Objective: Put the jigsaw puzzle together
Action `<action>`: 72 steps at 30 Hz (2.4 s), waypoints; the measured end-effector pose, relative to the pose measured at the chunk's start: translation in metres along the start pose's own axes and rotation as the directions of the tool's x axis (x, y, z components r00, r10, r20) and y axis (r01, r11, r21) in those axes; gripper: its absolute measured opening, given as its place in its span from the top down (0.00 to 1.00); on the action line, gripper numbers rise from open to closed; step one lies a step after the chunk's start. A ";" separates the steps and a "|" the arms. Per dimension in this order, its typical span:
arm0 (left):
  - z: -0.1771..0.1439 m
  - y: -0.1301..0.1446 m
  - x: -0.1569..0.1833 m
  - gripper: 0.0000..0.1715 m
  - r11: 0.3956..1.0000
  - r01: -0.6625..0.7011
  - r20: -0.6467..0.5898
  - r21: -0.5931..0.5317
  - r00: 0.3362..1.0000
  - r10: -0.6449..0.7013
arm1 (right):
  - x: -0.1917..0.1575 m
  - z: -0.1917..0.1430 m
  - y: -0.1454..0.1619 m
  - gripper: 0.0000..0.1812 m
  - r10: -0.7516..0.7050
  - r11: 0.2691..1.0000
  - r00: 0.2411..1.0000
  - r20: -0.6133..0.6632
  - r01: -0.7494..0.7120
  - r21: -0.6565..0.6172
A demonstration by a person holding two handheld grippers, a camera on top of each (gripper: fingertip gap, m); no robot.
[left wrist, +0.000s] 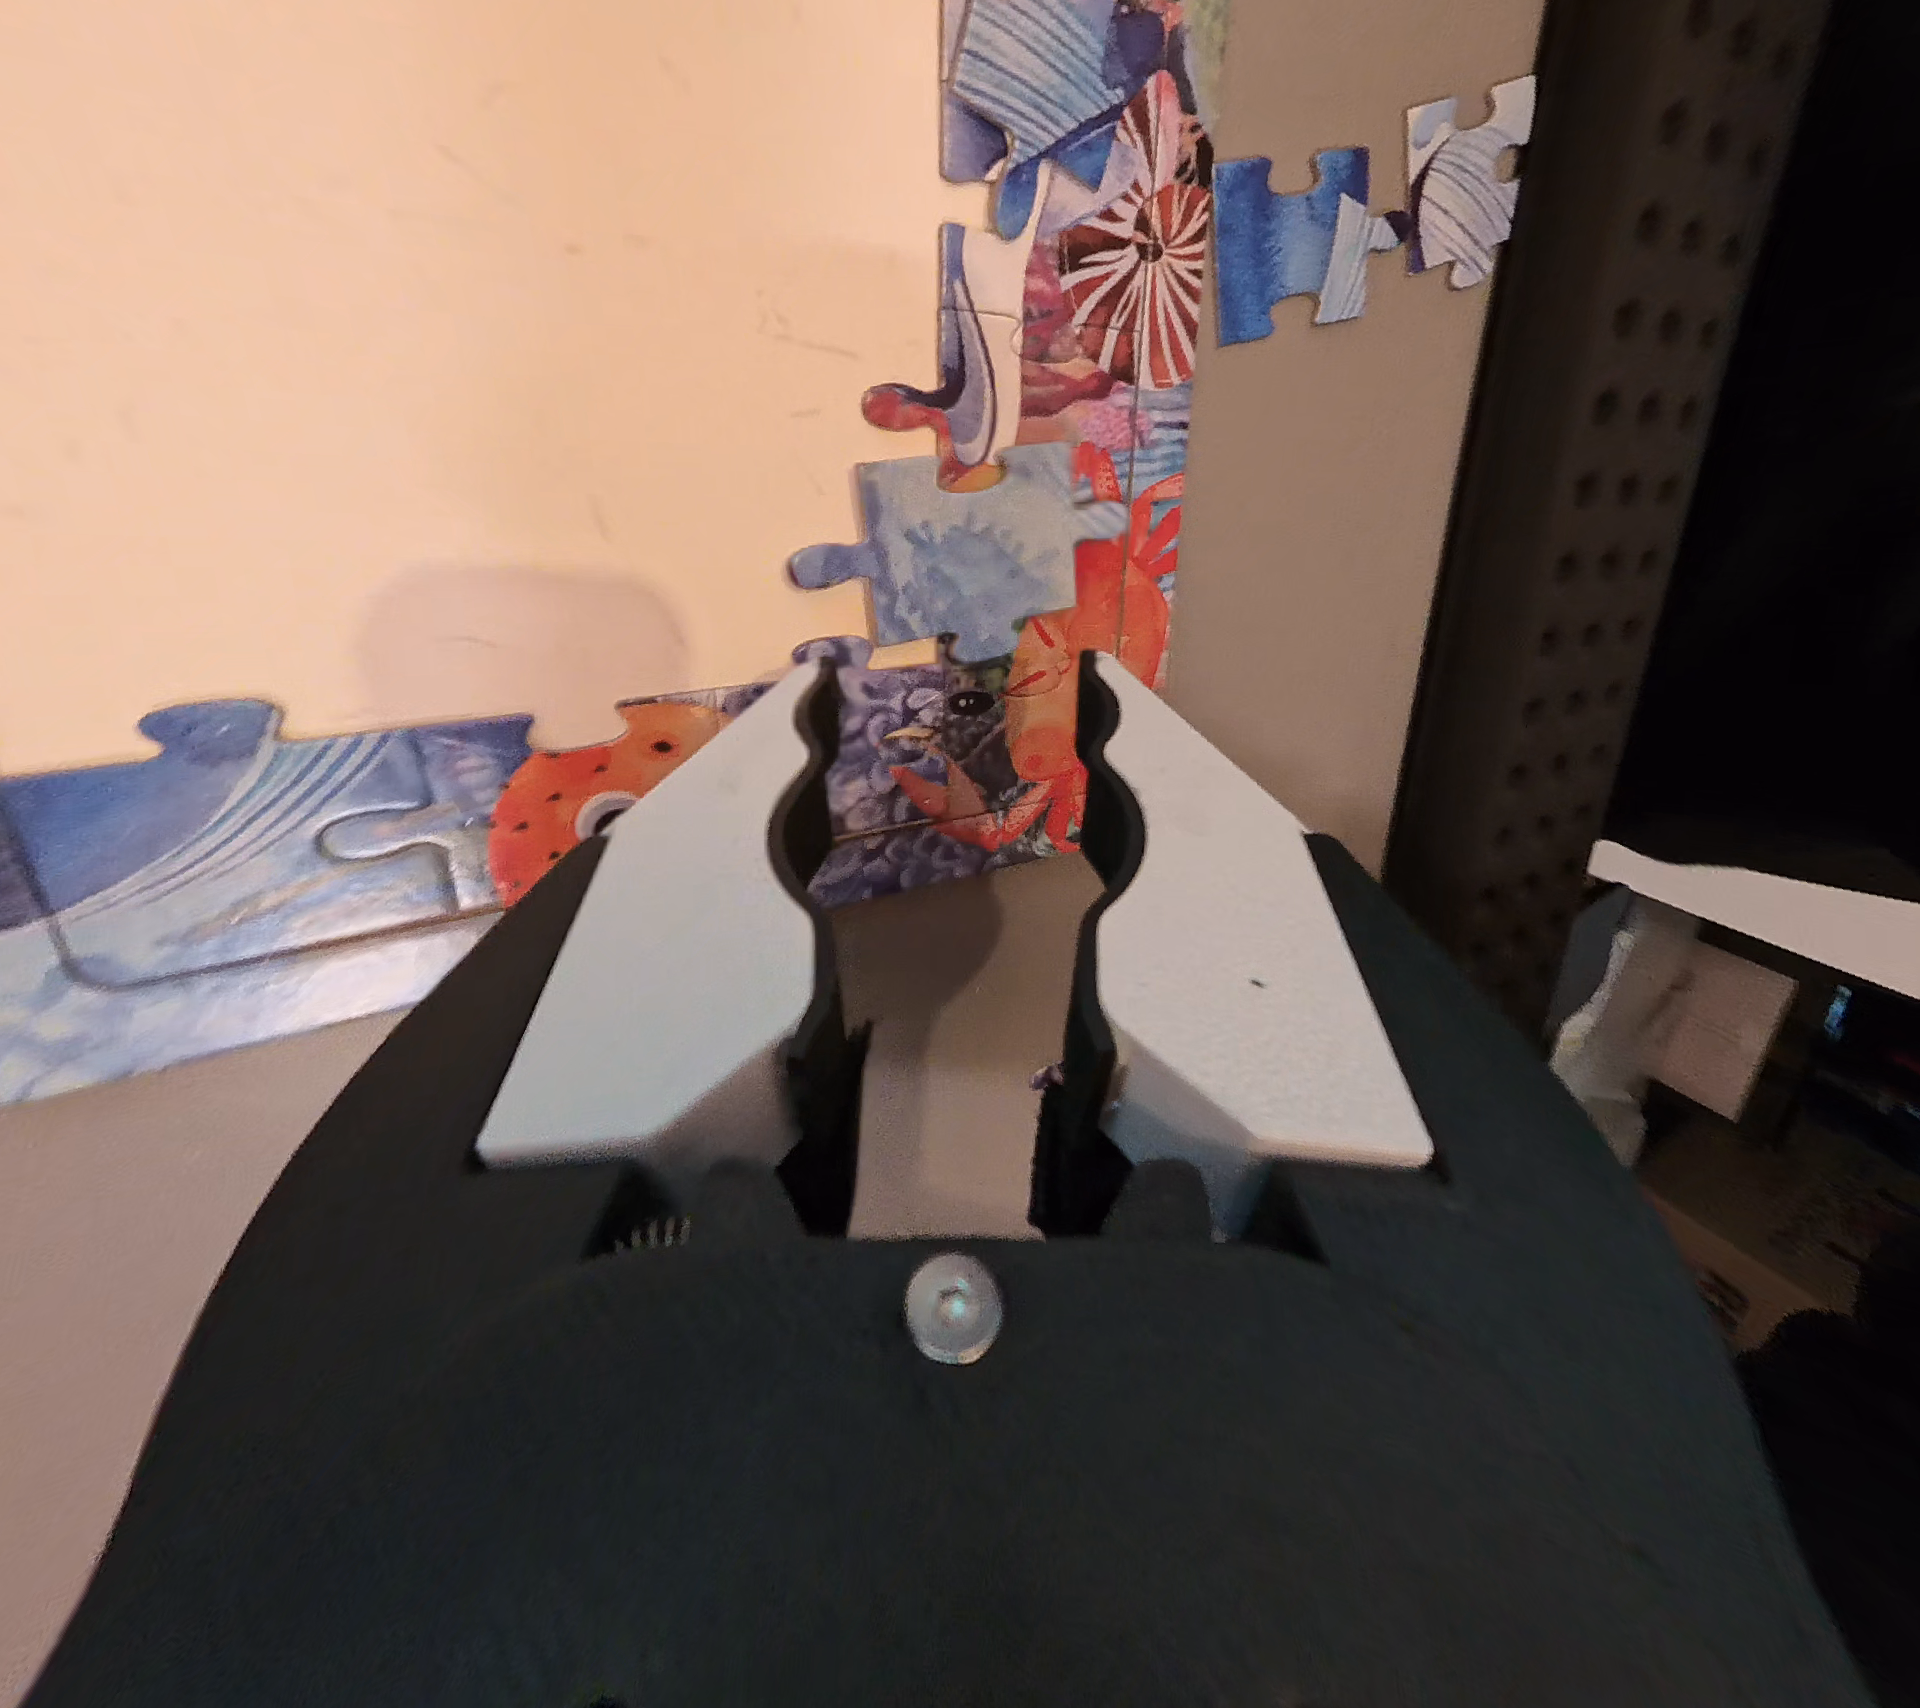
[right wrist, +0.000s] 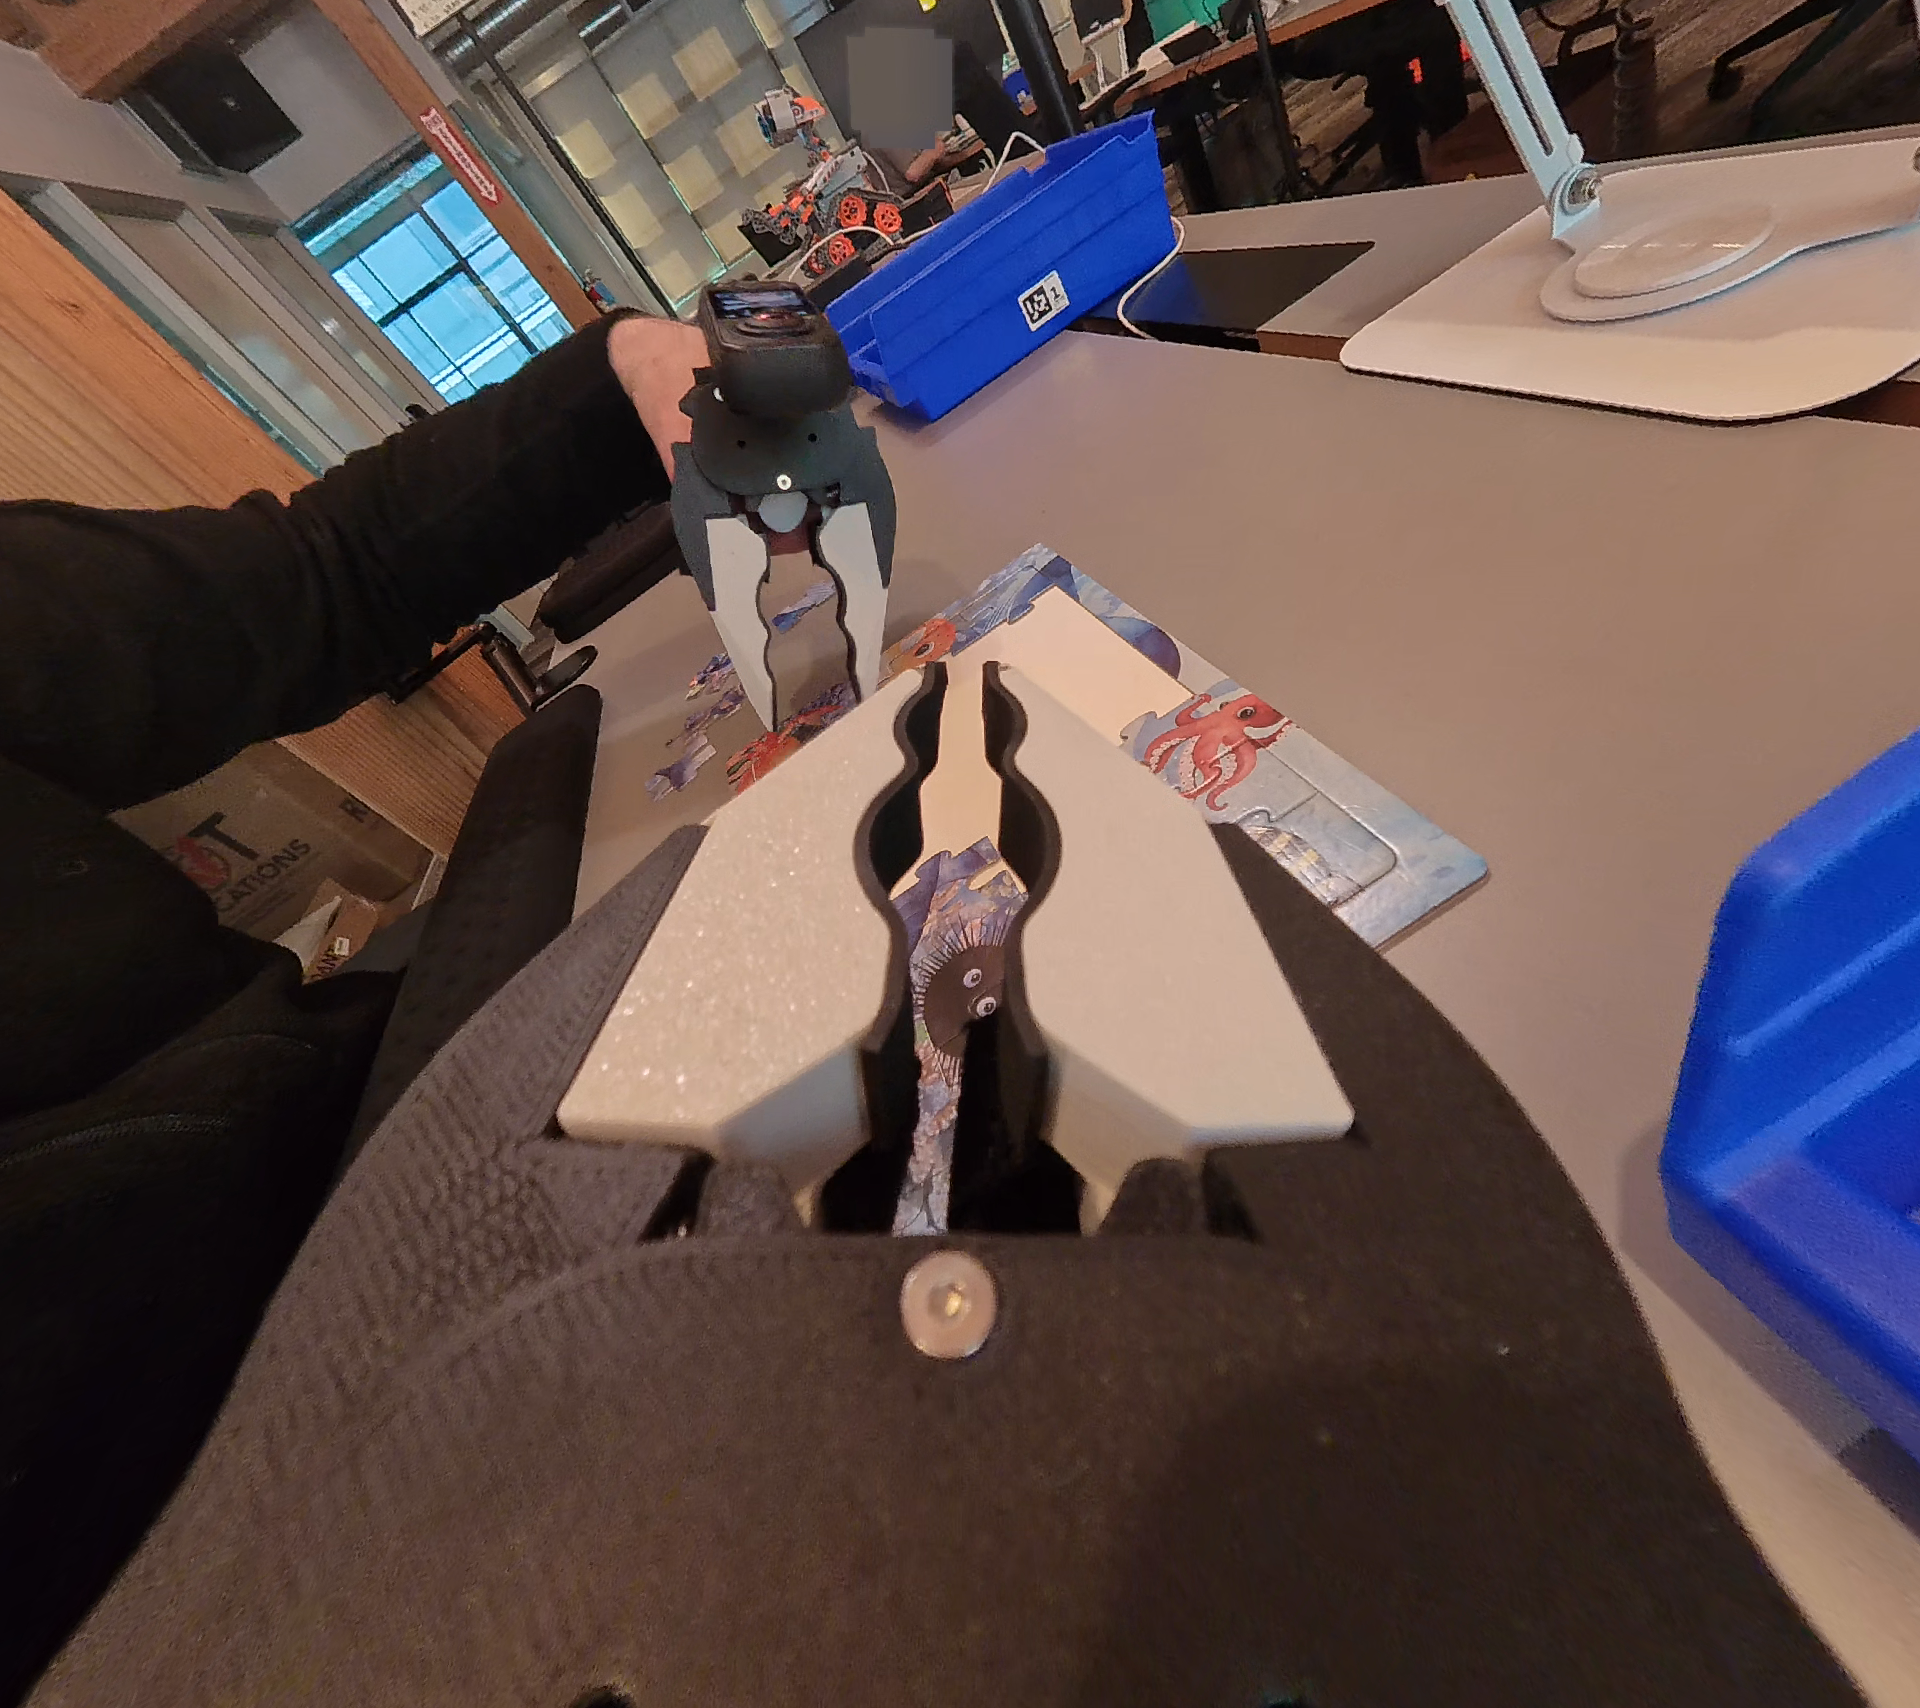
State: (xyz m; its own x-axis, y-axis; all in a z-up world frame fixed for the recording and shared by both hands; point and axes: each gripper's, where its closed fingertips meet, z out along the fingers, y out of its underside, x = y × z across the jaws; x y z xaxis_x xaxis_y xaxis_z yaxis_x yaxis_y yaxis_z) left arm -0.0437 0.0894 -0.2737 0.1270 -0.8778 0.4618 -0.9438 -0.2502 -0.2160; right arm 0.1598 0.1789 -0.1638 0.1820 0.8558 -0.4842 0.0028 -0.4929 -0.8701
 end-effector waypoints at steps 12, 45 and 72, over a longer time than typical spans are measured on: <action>-0.021 0.023 0.032 0.65 0.995 -0.098 0.325 -0.013 0.941 0.097 | 0.001 -0.002 -0.001 0.97 -0.004 1.000 1.000 -0.007 0.004 0.004; 0.013 0.147 0.057 0.75 0.994 -0.082 0.504 0.069 0.863 0.036 | 0.012 0.000 0.011 0.97 0.010 0.999 0.999 -0.035 -0.011 -0.038; 0.001 0.142 0.038 0.65 0.982 -0.090 0.579 0.166 0.815 -0.023 | 0.016 0.001 0.015 0.97 0.021 0.998 0.999 -0.041 -0.023 -0.051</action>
State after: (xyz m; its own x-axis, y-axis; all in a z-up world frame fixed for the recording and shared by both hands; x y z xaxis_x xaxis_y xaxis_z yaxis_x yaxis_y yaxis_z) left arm -0.1726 0.0200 -0.2877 0.3022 -0.9460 -0.1171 -0.8876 -0.2345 -0.3964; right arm 0.1622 0.1852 -0.1851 0.2220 0.8384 -0.4978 0.0492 -0.5196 -0.8530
